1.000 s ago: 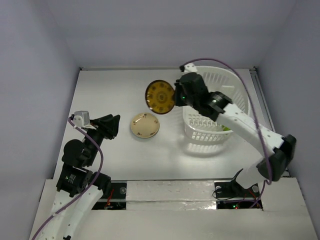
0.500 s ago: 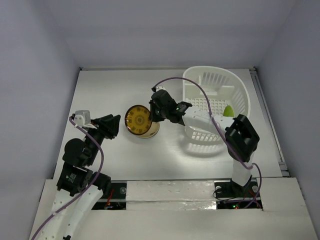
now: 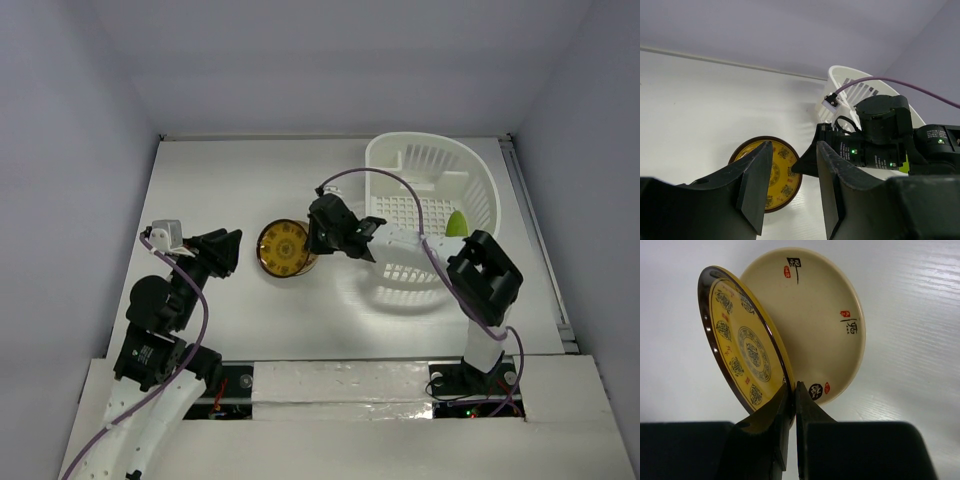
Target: Unload the plates from the dish rack
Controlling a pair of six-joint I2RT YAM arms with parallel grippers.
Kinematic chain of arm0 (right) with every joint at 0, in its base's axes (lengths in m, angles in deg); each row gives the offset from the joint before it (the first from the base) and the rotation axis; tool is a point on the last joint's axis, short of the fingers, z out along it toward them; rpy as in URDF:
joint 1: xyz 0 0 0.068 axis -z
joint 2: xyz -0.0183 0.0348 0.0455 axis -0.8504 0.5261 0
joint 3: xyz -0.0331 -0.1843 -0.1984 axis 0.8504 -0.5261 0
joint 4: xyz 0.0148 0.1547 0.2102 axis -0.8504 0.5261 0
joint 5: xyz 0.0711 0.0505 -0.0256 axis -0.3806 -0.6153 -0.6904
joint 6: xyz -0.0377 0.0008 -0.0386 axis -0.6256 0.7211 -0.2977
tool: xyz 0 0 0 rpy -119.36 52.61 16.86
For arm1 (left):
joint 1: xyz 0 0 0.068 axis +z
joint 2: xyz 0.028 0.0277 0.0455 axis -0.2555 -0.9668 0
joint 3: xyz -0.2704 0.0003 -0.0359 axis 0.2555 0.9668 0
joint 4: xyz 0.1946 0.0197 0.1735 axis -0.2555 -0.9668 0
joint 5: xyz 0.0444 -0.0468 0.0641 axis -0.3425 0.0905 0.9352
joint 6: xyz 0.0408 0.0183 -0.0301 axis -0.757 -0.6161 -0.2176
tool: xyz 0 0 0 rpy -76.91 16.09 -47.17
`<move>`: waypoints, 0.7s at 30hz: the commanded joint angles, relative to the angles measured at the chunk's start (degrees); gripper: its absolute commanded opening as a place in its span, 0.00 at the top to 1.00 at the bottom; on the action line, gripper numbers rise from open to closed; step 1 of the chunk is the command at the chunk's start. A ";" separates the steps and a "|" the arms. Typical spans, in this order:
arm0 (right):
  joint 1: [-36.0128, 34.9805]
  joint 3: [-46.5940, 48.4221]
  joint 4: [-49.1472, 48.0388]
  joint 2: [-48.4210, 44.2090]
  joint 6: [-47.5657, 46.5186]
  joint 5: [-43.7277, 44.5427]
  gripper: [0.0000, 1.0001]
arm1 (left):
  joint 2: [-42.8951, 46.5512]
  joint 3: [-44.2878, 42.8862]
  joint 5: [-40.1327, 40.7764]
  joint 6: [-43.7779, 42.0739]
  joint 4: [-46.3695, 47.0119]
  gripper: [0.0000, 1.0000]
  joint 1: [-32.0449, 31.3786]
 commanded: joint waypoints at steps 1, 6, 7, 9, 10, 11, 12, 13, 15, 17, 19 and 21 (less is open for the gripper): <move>0.50 -1.03 -3.80 -2.72 2.08 2.00 0.97 | -0.55 -1.94 -0.58 -0.16 2.13 0.63 -0.30; 1.02 -3.14 -4.76 -3.77 2.87 2.45 0.97 | -0.63 -1.85 -0.58 -0.08 2.22 0.62 -0.30; 1.55 -3.76 -5.11 -4.73 3.40 2.45 0.98 | -0.64 -1.94 -0.58 -0.16 2.22 0.62 -0.30; 2.16 -4.46 -6.08 -5.88 4.36 2.62 0.99 | -0.81 -1.85 -0.58 -0.16 2.31 0.62 -0.30; 2.78 -4.73 -6.17 -6.84 4.72 2.97 1.00 | -0.81 -1.85 -0.58 -0.08 2.31 0.62 -0.30; 2.78 -5.16 -6.43 -7.20 4.89 2.97 1.00 | -0.81 -1.85 -0.58 -0.16 2.31 0.62 -0.30; 3.65 -5.34 -6.69 -7.55 5.33 2.71 1.00 | -0.81 -1.94 -0.58 -0.08 2.31 0.62 -0.30; 4.36 -5.61 -6.87 -7.73 5.51 2.10 1.00 | -0.90 -1.85 -0.58 -0.08 2.31 0.62 -0.30; 4.36 -5.35 -6.35 -7.38 5.25 1.83 1.00 | -0.72 -1.94 -0.58 -0.08 2.31 0.62 -0.30; 4.36 -5.26 -5.73 -6.68 4.90 1.57 1.00 | -0.81 -1.85 -0.58 -0.08 2.31 0.62 -0.30; 4.36 -5.17 -5.47 -5.98 4.54 0.43 0.99 | -0.64 -1.85 -1.10 -0.08 2.40 0.62 -0.30; 4.36 -5.61 -6.51 -5.71 4.37 -0.89 0.99 | -0.64 -1.85 -2.25 -0.08 2.40 0.62 -0.30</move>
